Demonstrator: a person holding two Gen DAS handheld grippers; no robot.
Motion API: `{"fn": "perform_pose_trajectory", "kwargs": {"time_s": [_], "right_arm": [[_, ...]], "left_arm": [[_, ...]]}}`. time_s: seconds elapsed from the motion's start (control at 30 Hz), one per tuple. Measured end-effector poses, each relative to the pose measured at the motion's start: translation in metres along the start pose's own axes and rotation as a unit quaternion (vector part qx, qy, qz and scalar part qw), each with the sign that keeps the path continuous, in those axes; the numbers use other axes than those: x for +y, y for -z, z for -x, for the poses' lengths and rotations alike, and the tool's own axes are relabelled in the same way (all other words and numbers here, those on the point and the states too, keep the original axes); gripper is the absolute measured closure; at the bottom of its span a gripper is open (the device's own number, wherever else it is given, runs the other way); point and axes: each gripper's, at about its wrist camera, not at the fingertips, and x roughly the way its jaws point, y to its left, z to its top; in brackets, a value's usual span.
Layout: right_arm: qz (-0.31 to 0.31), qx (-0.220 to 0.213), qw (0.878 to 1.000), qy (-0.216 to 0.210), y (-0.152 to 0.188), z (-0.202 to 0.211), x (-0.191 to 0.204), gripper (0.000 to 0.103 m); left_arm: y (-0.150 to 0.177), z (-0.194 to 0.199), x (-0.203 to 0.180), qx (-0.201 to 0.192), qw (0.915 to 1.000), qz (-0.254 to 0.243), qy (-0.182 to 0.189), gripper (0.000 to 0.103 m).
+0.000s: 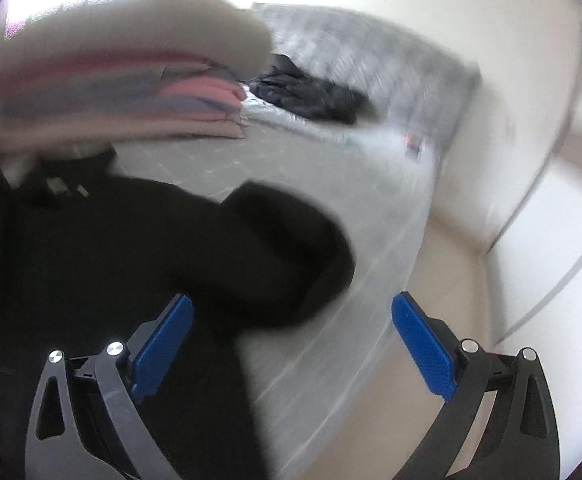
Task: Fold large clothes
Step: 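Reach the right gripper to the black coat's sleeve cuff and close on it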
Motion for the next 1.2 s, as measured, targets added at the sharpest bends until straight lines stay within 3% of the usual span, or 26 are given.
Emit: {"fn": "perform_pose_trajectory", "kwargs": {"time_s": [0.07, 0.17, 0.3, 0.4, 0.5, 0.63, 0.73, 0.77, 0.87, 0.9, 0.97, 1.03, 1.07, 1.1, 1.2], "right_arm": [[0.056, 0.006, 0.998, 0.028, -0.027, -0.028, 0.004, 0.007], [0.124, 0.067, 0.989, 0.038, -0.055, -0.088, 0.004, 0.007], [0.205, 0.114, 0.969, 0.077, -0.065, -0.147, 0.004, 0.007], [0.241, 0.115, 0.958, 0.102, -0.072, -0.170, 0.000, 0.007], [0.232, 0.136, 0.962, 0.056, -0.084, -0.188, -0.004, 0.007], [0.253, 0.229, 0.940, -0.019, -0.069, -0.231, -0.001, 0.007], [0.219, 0.243, 0.942, -0.075, -0.063, -0.239, -0.009, 0.007], [0.195, 0.241, 0.945, -0.103, -0.062, -0.238, -0.017, 0.010], [0.105, 0.236, 0.954, -0.154, -0.062, -0.232, -0.046, 0.067], [0.078, 0.220, 0.961, -0.150, -0.058, -0.228, -0.064, 0.067], [0.047, 0.208, 0.963, -0.165, -0.051, -0.220, -0.082, 0.067], [0.035, 0.191, 0.967, -0.165, -0.051, -0.216, -0.098, 0.061], [0.025, 0.186, 0.967, -0.174, -0.054, -0.217, -0.105, 0.030], [0.003, 0.181, 0.961, -0.208, -0.055, -0.216, -0.112, 0.005], [-0.022, 0.205, 0.941, -0.269, -0.067, -0.222, -0.109, 0.005]], "left_arm": [[-0.005, -0.005, 0.003, -0.008, 0.9999, 0.002, 0.007, 0.007], [-0.013, -0.014, 0.008, -0.019, 0.9995, 0.016, 0.022, 0.007], [-0.024, -0.029, 0.013, -0.017, 0.9988, 0.033, 0.032, 0.007], [-0.030, -0.036, 0.016, -0.019, 0.9986, 0.036, 0.033, 0.007], [-0.036, -0.045, 0.017, -0.017, 0.9982, 0.042, 0.038, 0.007], [-0.043, -0.054, 0.019, -0.008, 0.9971, 0.054, 0.053, 0.007], [-0.046, -0.058, 0.018, -0.009, 0.9970, 0.059, 0.050, 0.007], [-0.047, -0.058, 0.017, -0.008, 0.9971, 0.057, 0.048, 0.007], [-0.049, -0.060, 0.013, -0.007, 0.9978, 0.050, 0.042, 0.007], [-0.050, -0.060, 0.012, -0.007, 0.9979, 0.050, 0.042, 0.007], [-0.050, -0.060, 0.011, -0.004, 0.9975, 0.052, 0.047, 0.007], [-0.050, -0.060, 0.009, -0.002, 0.9974, 0.050, 0.051, 0.007], [-0.049, -0.060, 0.008, -0.002, 0.9976, 0.047, 0.051, 0.007], [-0.049, -0.060, 0.007, -0.002, 0.9976, 0.046, 0.052, 0.007], [-0.050, -0.060, 0.006, 0.001, 0.9973, 0.047, 0.056, 0.007]]}}
